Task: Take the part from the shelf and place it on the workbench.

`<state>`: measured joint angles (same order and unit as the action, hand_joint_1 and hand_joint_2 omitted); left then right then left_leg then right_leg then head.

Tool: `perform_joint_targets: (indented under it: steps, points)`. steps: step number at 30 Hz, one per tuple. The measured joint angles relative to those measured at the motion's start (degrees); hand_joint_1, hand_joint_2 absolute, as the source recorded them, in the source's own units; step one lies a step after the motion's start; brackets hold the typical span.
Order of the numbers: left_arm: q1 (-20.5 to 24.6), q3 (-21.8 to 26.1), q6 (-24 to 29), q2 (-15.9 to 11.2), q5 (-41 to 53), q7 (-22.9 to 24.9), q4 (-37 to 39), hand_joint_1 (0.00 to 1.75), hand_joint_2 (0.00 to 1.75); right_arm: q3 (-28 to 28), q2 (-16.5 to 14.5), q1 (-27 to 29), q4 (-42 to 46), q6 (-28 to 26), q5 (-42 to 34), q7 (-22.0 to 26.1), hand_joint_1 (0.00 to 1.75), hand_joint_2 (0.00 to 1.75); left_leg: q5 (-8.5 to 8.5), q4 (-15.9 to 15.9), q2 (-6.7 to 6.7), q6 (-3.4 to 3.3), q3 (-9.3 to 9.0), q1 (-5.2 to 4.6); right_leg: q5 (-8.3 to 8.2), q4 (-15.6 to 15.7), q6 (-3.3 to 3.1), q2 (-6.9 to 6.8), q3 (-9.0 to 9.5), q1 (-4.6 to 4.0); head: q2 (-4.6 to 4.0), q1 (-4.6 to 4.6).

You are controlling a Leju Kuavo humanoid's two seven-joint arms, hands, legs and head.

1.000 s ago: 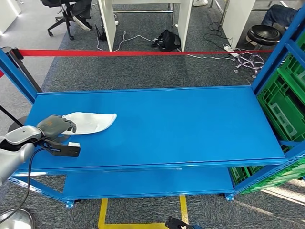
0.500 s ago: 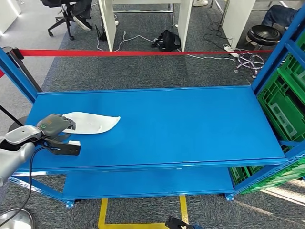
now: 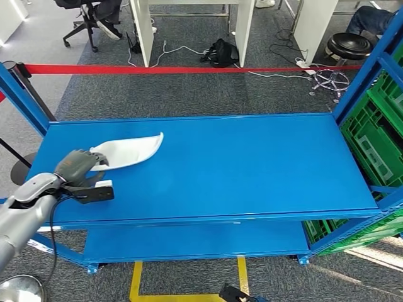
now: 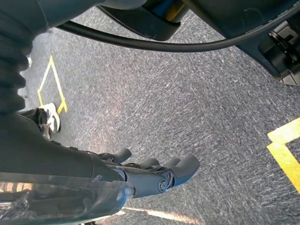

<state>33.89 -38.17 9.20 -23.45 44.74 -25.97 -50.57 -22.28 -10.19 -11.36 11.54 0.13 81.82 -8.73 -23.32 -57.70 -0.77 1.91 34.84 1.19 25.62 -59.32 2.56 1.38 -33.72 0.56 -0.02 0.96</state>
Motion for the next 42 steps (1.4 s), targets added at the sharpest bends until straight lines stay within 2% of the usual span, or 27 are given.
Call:
perform_joint_targets:
  steps: [7, 14, 16, 19, 23, 27, 31, 38, 42]
  points:
    - [-8.1, 12.1, 1.3, 7.8, -7.8, -3.8, -15.7, 1.69, 1.75, -0.1, 0.0, 0.9, 0.0, -1.3, -0.8, 0.1, 0.0, 1.75, -0.02, 0.0, 0.05, -0.03, 0.16, -0.1, -0.04, 0.0, 0.05, 0.07, -0.15, 0.1, 0.0, -0.01]
    - [-11.1, 16.4, 1.2, 10.5, -8.6, -4.5, -21.9, 1.69, 1.75, -0.2, 0.0, 1.1, 0.0, -1.5, -1.0, 0.1, 0.0, 1.75, 0.0, 0.0, 0.04, -0.01, 0.19, -0.07, -0.04, 0.0, 0.05, 0.06, -0.2, 0.07, 0.0, -0.01]
    - [-12.0, 17.4, 1.0, 11.5, -11.1, -6.6, -23.4, 1.69, 1.75, -0.2, 0.0, 1.1, 0.0, -1.5, -1.0, 0.1, 0.0, 1.75, 0.01, 0.0, 0.05, -0.01, 0.19, -0.08, -0.04, 0.0, 0.05, 0.08, -0.2, 0.07, 0.0, -0.01]
    - [-15.0, 19.6, -0.2, 14.7, -17.8, -10.7, -28.1, 1.69, 1.75, -0.2, 0.0, 1.3, 0.0, -1.6, -1.0, 0.2, 0.0, 1.75, 0.0, 0.0, 0.03, -0.03, 0.21, -0.09, -0.04, 0.0, 0.05, 0.02, -0.18, 0.09, 0.0, 0.0]
    - [-20.1, 20.6, -2.3, 19.9, -27.8, -13.4, -36.1, 1.69, 1.75, -0.2, 0.0, 1.5, 0.0, -2.0, -1.1, 0.7, 0.0, 1.75, -0.07, 0.0, 0.03, -0.12, 0.26, -0.14, -0.03, 0.1, 0.06, 0.03, -0.17, 0.12, 0.0, 0.01]
    - [-25.0, 20.7, -1.9, 24.5, -38.5, -14.0, -44.8, 1.69, 1.75, -0.2, 0.0, 1.9, 0.0, -2.6, -1.1, 0.7, 0.0, 1.75, -0.11, 0.0, 0.03, -0.17, 0.27, -0.14, -0.02, 0.1, 0.07, 0.01, -0.19, 0.13, 0.0, -0.01]
    - [-29.0, 20.8, -0.5, 28.5, -43.2, -14.2, -51.8, 1.69, 1.75, -0.3, 0.0, 2.2, 0.0, -3.2, -1.2, 0.3, 0.0, 1.75, -0.12, 0.0, 0.03, -0.18, 0.27, -0.13, -0.01, 0.1, 0.08, 0.01, -0.2, 0.12, 0.0, -0.01]
    - [-34.6, 21.8, -2.5, 36.0, -49.8, -14.2, -56.4, 1.69, 1.75, -0.7, 0.0, 2.4, 0.0, -4.1, -1.8, -0.1, 0.0, 1.75, -0.11, 0.0, 0.03, -0.19, 0.27, -0.13, -0.01, 0.1, 0.09, -0.02, -0.18, 0.12, 0.0, 0.01]
    - [-35.4, 21.6, -2.0, 37.2, -52.3, -14.1, -56.4, 1.69, 1.75, -1.3, 0.0, 2.6, 0.0, -4.9, -2.4, -0.4, 0.0, 1.75, -0.11, 0.0, 0.02, -0.19, 0.26, -0.14, -0.02, 0.1, 0.1, -0.03, -0.18, 0.13, 0.0, 0.01]
